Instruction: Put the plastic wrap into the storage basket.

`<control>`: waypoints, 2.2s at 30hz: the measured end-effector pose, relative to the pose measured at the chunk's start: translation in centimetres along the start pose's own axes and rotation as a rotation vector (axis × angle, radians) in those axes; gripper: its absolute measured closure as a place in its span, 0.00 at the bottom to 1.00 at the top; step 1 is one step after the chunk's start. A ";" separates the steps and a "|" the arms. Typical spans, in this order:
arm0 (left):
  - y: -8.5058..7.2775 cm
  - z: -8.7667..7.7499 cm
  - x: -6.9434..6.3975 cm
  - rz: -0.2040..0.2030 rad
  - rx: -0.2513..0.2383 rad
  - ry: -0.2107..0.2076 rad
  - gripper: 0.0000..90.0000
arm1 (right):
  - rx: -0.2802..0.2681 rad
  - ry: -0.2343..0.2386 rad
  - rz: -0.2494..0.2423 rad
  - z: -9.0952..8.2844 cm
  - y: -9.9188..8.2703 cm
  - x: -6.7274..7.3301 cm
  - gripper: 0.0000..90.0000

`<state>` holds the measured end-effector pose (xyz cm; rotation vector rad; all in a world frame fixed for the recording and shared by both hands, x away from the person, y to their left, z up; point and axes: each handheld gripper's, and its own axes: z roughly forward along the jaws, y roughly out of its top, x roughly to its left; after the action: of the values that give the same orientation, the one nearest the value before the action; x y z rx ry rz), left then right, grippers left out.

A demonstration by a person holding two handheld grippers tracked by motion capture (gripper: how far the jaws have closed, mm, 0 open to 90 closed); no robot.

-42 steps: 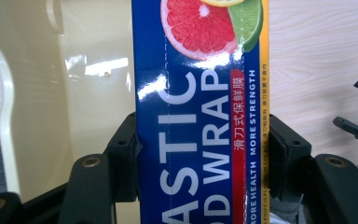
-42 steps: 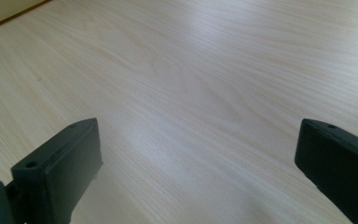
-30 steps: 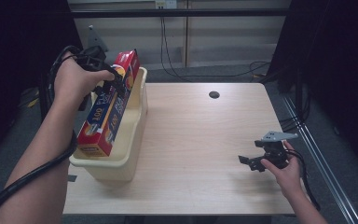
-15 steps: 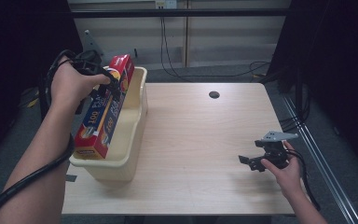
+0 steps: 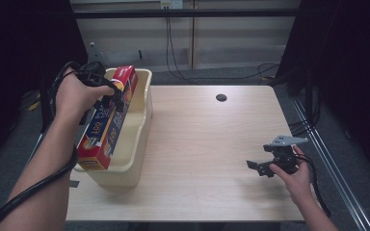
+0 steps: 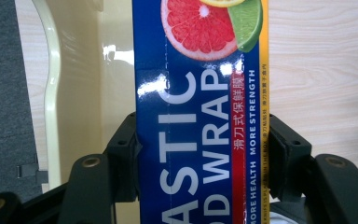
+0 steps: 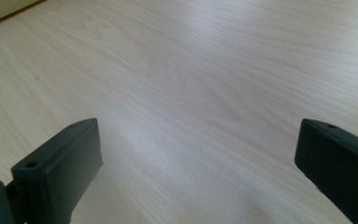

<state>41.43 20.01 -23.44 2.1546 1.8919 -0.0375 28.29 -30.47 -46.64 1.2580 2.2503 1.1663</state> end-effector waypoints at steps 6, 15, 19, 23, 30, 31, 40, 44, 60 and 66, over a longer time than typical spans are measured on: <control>-0.3 0.9 0.5 -0.003 0.012 0.000 0.45 | -0.002 -0.001 -0.004 0.0 0.0 -0.1 0.00; -0.6 2.1 1.0 -0.015 0.034 -0.001 0.45 | -0.007 -0.003 -0.003 -0.1 0.0 -0.1 0.00; -0.7 2.9 1.3 -0.030 0.044 -0.013 0.45 | -0.007 -0.004 -0.004 -0.1 0.0 -0.1 0.00; -0.7 3.4 1.5 -0.022 0.049 -0.010 0.45 | -0.007 -0.005 -0.005 -0.1 0.0 -0.1 0.00; -0.8 3.9 1.6 -0.035 0.057 -0.012 0.45 | -0.003 -0.005 -0.003 -0.1 0.0 -0.1 0.00; -0.8 4.0 1.6 -0.026 0.057 -0.011 0.45 | -0.003 -0.005 -0.004 -0.1 0.0 -0.1 0.00; -0.9 4.8 1.8 -0.030 0.072 -0.006 0.45 | -0.002 -0.009 -0.003 0.0 0.0 -0.1 0.00; -0.9 5.2 1.9 -0.034 0.075 -0.014 0.45 | -0.001 -0.007 -0.006 -0.1 0.0 -0.1 0.00; -0.9 7.0 1.7 -0.028 0.095 -0.014 0.45 | -0.004 -0.008 -0.003 -0.1 0.0 -0.1 0.00; -1.0 7.6 1.6 -0.041 0.108 -0.021 0.45 | -0.005 -0.010 -0.004 -0.1 0.0 -0.1 0.00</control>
<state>41.87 20.01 -31.22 2.1747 1.9648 -0.1729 28.24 -30.60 -46.58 1.2541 2.2398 1.1609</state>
